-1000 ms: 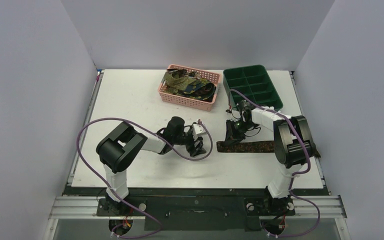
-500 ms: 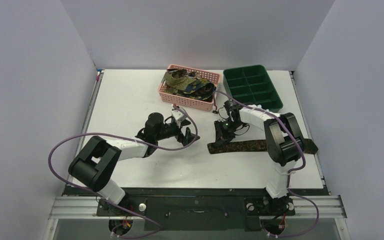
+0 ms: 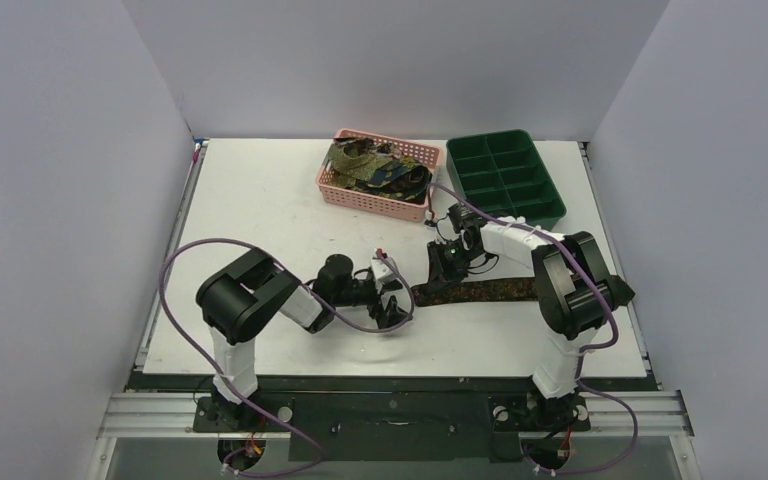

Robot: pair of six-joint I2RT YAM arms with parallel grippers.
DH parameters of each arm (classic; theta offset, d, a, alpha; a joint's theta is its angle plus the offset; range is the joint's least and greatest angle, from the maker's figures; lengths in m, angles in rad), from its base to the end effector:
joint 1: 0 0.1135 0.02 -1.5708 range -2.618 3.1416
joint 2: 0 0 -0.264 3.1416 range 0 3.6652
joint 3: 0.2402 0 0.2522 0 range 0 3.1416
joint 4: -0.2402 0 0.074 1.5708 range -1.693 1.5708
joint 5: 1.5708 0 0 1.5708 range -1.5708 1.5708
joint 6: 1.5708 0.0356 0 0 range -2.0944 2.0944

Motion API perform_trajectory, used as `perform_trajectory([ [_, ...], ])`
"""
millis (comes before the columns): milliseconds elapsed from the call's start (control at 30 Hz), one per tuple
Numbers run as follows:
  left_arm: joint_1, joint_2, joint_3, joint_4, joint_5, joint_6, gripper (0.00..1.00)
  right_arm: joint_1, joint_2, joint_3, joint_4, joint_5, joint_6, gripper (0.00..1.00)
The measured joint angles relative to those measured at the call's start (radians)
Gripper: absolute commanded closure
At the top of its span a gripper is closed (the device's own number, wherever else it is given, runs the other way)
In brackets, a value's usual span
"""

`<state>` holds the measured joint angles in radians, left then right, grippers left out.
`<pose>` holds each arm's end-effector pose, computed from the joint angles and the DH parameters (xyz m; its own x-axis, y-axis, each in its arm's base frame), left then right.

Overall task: Roll the ties
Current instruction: Roll the tie at the center of the board.

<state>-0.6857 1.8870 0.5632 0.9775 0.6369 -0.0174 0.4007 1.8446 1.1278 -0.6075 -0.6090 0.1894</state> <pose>0.2317 -0.2169 0.1067 -0.2790 0.2102 -0.9370 0.9373 0.2717 -0.2182 0.3057 0.1516 0.1519 -0.9614 -0.2396 -0.1352 -0.2723 0.7595 0.5908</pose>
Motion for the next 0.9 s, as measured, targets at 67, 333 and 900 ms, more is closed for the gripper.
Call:
perform_trajectory([
  [67, -0.023, 0.043, 0.016, 0.044, -0.002, 0.032, 0.12, 0.000, -0.003, -0.003, 0.003, 0.002, 0.005, 1.00],
  [333, -0.069, 0.166, 0.130, 0.109, -0.091, 0.122, 0.36, 0.000, -0.003, -0.005, 0.005, 0.001, 0.013, 1.00],
  [900, -0.089, 0.122, 0.130, 0.007, -0.068, 0.294, 0.65, -0.018, -0.021, -0.003, -0.019, -0.032, 0.017, 1.00],
])
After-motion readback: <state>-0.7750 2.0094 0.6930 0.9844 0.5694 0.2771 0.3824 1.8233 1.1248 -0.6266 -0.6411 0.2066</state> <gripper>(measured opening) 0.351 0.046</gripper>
